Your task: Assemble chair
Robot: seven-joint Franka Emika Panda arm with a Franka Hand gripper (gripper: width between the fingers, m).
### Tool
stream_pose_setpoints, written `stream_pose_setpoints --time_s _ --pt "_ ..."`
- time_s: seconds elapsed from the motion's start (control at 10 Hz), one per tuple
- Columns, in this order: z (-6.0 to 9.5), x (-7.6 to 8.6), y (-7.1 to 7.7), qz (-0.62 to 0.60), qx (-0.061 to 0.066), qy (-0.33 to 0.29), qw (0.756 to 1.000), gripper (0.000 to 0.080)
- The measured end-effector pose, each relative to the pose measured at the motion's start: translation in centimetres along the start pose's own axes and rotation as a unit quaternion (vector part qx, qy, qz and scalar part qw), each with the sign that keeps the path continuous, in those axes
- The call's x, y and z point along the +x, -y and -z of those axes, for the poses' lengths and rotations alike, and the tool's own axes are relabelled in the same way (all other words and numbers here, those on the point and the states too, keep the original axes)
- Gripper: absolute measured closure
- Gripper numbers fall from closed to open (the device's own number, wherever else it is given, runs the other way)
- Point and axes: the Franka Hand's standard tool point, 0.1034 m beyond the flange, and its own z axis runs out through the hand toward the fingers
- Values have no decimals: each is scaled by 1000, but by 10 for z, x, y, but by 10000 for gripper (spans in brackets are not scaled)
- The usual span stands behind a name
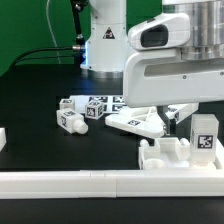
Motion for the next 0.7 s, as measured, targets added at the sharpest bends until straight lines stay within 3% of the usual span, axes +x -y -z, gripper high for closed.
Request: stream_pose_setpoints --time_s 0.1,0.2,0.3,0.4,0.5,0.7 --pt "0 2 0 -12 0 -8 1000 252" --pt "-1 2 -1 -12 0 -7 1000 252" --pt "-1 2 0 -26 1 -7 1000 431" --pt "-1 2 0 -70 1 -7 998 431" --pt "-1 2 0 -100 2 -7 995 515" --pt "-2 1 3 -218 2 -6 976 515"
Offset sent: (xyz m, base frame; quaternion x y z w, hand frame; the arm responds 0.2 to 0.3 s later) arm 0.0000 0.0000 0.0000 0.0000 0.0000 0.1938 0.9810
